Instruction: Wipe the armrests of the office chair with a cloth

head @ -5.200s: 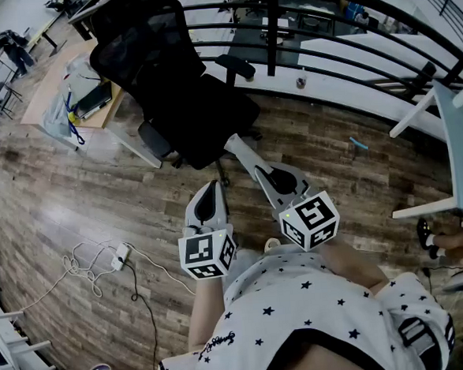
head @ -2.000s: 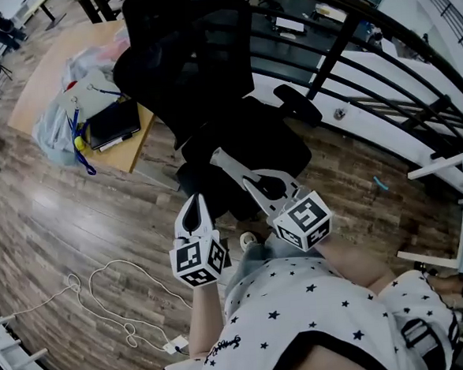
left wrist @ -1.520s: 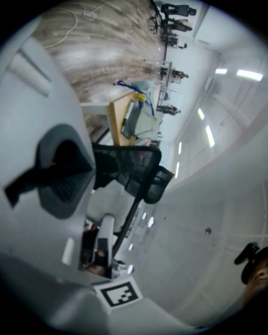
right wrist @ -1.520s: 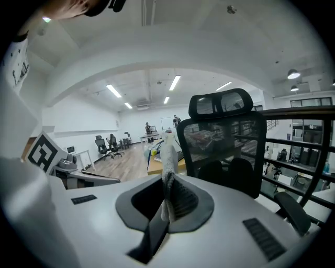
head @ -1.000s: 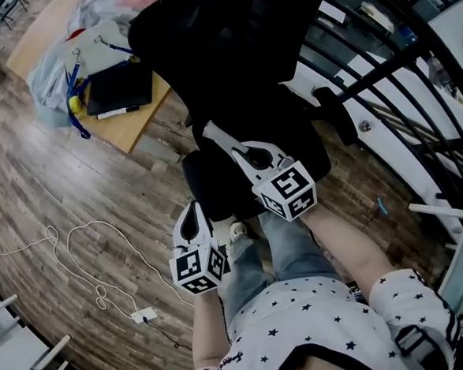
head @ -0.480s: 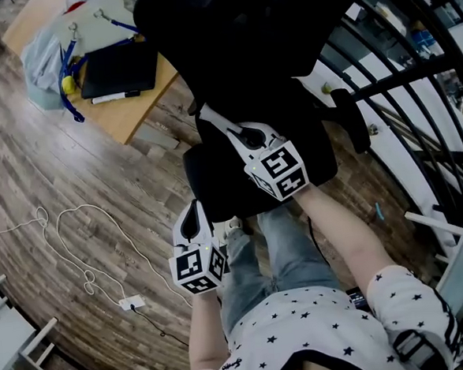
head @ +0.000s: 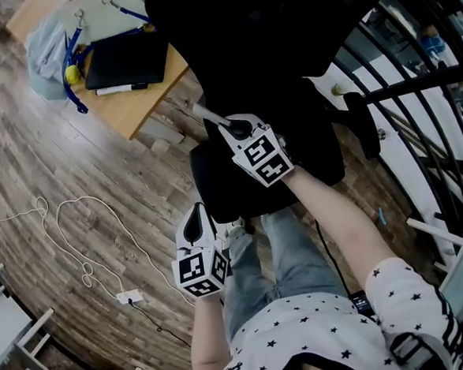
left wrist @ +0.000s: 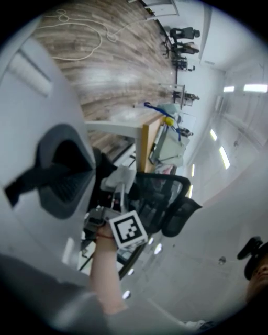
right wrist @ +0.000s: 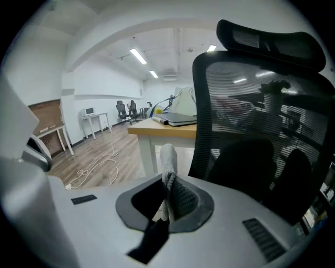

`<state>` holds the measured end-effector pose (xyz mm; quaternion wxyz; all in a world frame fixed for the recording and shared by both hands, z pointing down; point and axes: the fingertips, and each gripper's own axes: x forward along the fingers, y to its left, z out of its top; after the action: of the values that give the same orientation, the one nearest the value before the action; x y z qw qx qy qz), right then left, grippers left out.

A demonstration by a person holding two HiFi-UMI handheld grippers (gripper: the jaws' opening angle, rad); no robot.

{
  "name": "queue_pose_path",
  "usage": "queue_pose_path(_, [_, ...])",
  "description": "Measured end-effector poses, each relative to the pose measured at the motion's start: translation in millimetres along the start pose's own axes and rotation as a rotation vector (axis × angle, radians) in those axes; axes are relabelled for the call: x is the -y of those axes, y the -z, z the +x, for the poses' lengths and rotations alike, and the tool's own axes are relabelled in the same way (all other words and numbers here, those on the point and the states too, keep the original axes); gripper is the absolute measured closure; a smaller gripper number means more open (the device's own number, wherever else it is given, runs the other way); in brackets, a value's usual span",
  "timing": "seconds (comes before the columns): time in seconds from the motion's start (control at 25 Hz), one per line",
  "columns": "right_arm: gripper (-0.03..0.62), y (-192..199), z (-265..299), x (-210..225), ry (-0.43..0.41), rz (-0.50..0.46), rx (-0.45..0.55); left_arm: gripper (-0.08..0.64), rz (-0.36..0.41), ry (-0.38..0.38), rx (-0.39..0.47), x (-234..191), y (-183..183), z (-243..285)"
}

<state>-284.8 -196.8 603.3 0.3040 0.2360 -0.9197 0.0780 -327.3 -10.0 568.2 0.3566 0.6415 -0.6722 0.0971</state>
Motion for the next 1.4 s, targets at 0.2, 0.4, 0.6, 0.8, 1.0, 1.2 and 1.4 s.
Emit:
queue_pose_path(0.2, [0.566,14,27,-22,-0.046,-0.064,-0.071,0.554,-0.008,-0.007,-0.016,-5,8,-1])
queue_pose_path(0.4, [0.565,34,44,-41,-0.082,-0.092,-0.135,0.554,-0.018,-0.013,-0.020,-10,12,-2])
queue_pose_path(0.6, [0.565,48,53,-57,-0.113,-0.095,-0.178,0.554,-0.026,-0.016,-0.021,-16,14,-3])
queue_pose_path(0.8, [0.566,64,57,-68,-0.112,-0.095,-0.221,0.554,-0.028,-0.015,-0.021,-20,16,-10])
queue_pose_path(1.0, [0.566,67,58,-68,-0.077,-0.080,-0.234,0.554,-0.031,-0.014,-0.021,-23,19,-16])
queue_pose_path(1.2, [0.566,68,59,-70,-0.058,-0.101,-0.251,0.554,-0.031,-0.005,-0.020,-23,24,-21])
queue_pose_path(1.4, [0.566,69,59,-74,-0.050,-0.112,-0.276,0.554,-0.022,0.013,-0.022,-20,25,-27])
